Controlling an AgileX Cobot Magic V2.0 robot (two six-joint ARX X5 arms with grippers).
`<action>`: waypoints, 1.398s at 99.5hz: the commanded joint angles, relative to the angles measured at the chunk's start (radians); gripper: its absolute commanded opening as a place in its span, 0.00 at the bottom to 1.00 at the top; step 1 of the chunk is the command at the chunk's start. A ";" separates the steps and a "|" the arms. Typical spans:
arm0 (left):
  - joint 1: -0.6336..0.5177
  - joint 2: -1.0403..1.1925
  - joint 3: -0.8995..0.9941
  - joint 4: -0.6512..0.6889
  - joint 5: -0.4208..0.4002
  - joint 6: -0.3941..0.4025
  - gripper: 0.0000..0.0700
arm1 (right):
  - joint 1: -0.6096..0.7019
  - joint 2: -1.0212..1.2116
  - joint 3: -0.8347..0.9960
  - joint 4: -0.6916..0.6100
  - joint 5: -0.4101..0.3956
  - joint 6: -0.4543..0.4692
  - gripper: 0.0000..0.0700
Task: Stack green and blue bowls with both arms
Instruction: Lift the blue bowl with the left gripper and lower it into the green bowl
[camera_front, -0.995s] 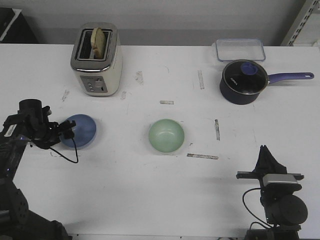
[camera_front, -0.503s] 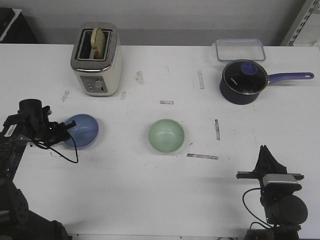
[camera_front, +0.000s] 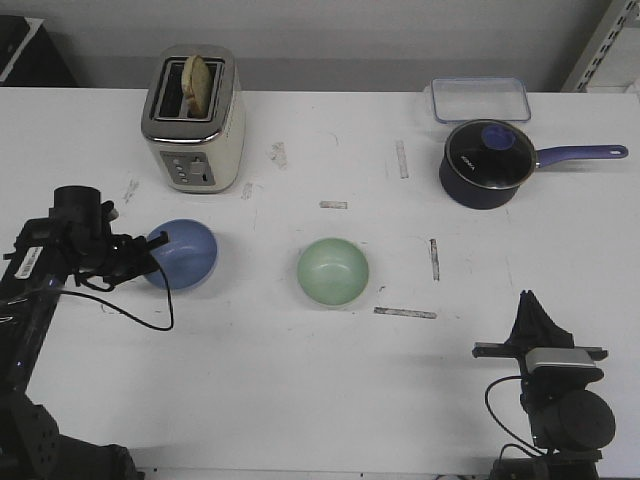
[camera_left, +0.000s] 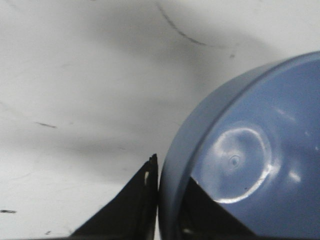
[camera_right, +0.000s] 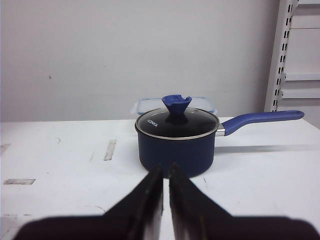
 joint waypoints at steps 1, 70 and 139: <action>-0.051 0.006 0.059 0.002 0.010 -0.029 0.00 | 0.002 -0.001 0.002 0.010 0.000 -0.008 0.02; -0.610 0.141 0.180 0.294 0.010 -0.287 0.00 | 0.002 -0.001 0.002 0.010 0.000 -0.008 0.02; -0.682 0.277 0.227 0.254 -0.054 -0.261 0.01 | 0.002 -0.001 0.002 0.010 0.000 -0.008 0.02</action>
